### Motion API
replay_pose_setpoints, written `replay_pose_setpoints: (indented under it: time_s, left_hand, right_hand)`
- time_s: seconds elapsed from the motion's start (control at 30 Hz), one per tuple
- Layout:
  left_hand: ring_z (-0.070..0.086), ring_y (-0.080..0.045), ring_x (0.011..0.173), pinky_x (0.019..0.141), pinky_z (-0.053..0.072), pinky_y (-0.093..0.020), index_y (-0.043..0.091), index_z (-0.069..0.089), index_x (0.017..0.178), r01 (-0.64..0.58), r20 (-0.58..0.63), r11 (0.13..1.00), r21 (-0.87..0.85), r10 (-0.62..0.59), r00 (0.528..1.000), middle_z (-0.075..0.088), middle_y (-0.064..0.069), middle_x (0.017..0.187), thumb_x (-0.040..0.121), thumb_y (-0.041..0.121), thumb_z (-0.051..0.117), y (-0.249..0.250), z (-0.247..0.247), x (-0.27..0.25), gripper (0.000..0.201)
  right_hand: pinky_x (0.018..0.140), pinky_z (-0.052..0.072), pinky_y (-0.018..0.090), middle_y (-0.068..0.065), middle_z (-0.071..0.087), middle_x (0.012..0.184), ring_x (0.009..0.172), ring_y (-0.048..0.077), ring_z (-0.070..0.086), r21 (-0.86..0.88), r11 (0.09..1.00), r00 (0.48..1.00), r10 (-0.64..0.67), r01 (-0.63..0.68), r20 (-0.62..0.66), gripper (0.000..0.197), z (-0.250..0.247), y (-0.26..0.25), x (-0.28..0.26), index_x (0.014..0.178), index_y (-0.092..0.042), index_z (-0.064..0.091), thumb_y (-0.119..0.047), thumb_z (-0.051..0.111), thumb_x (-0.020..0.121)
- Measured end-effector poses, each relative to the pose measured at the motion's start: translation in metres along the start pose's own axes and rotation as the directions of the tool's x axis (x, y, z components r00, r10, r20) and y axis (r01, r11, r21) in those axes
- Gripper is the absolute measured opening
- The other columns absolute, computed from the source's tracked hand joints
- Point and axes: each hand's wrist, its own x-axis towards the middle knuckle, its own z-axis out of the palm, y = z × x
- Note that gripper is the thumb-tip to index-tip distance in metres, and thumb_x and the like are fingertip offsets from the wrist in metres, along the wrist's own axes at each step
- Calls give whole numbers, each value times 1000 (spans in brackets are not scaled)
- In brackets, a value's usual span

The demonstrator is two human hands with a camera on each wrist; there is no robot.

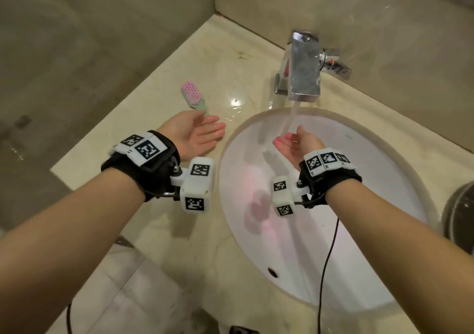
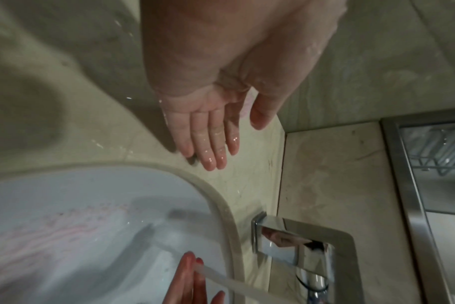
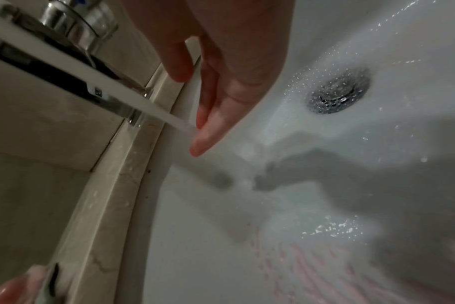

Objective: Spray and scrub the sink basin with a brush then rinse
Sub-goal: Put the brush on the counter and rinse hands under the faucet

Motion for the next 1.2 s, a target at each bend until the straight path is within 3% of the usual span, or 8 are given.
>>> replay_pose_setpoints:
  time_s: [0.27, 0.47, 0.67, 0.8, 0.9, 1.0, 1.1, 1.2]
  left_hand:
    - [61, -16, 88, 98, 39, -31, 10, 59, 93, 13, -30, 999, -34, -14, 999, 65, -5, 97, 100, 29, 35, -20, -18, -10, 31]
    - [61, -16, 91, 97, 41, -30, 8, 59, 97, 7, -51, 999, -38, -9, 999, 65, -7, 99, 100, 28, 37, -31, -23, -12, 30]
    - [61, -13, 91, 95, 42, -27, 10, 59, 94, -23, -76, 1000, -17, 22, 997, 65, -5, 98, 100, 26, 37, -36, -23, -9, 29]
    - [61, -12, 89, 91, 44, -25, 10, 59, 90, -65, -99, 998, 22, 67, 993, 65, -3, 94, 100, 24, 37, -39, -20, -9, 27]
    - [62, -11, 86, 85, 45, -22, 11, 58, 87, -79, -117, 996, 50, 85, 989, 65, -2, 92, 100, 23, 39, -40, -18, -10, 26]
    - [61, -10, 85, 85, 45, -21, 12, 57, 86, -82, -121, 995, 61, 89, 989, 65, -2, 89, 99, 22, 39, -40, -18, -9, 25]
    - [63, -9, 82, 82, 47, -21, 12, 59, 86, -82, -134, 995, 60, 90, 987, 70, 1, 75, 99, 22, 39, -41, -19, -9, 25]
    - [64, -8, 80, 76, 49, -20, 12, 59, 87, -92, -148, 994, 66, 101, 984, 71, 3, 66, 99, 22, 40, -43, -19, -8, 25]
  right_hand:
    - [77, 53, 32, 23, 47, 137, 123, 31, 51, 38, 996, 976, 71, -80, 206, 47, 15, 0, 6, 134, 8, 38, -26, 28, 104]
    - [65, 60, 31, 26, 64, 99, 79, 31, 68, -503, 849, 927, 305, -159, 221, 47, 0, 19, -4, 100, 10, 59, -30, 36, 101]
    - [98, 48, 38, 23, 60, 110, 106, 31, 61, -134, 991, 995, -8, 21, 95, 46, -17, 10, 13, 112, 10, 54, -30, 32, 103]
    - [89, 53, 34, 21, 63, 106, 95, 28, 64, -26, 999, 967, -28, 36, 254, 44, -8, 8, 3, 103, 7, 55, -30, 30, 103]
    - [82, 56, 33, 22, 67, 98, 91, 29, 67, -258, 964, 878, 183, -71, 442, 43, -2, 21, -11, 102, 8, 59, -26, 32, 102]
    - [74, 59, 31, 18, 71, 84, 76, 24, 71, -705, 699, 797, 491, -119, 353, 40, -7, 43, -19, 95, 5, 63, -24, 36, 101]
    - [60, 58, 27, 17, 66, 80, 55, 19, 67, -856, 503, 888, 439, -115, 139, 41, -19, 58, -13, 82, 3, 61, -24, 37, 101]
    - [46, 54, 22, 17, 62, 78, 43, 16, 63, -771, 631, 975, 214, -86, 66, 44, -32, 54, 2, 77, 0, 57, -28, 36, 102]
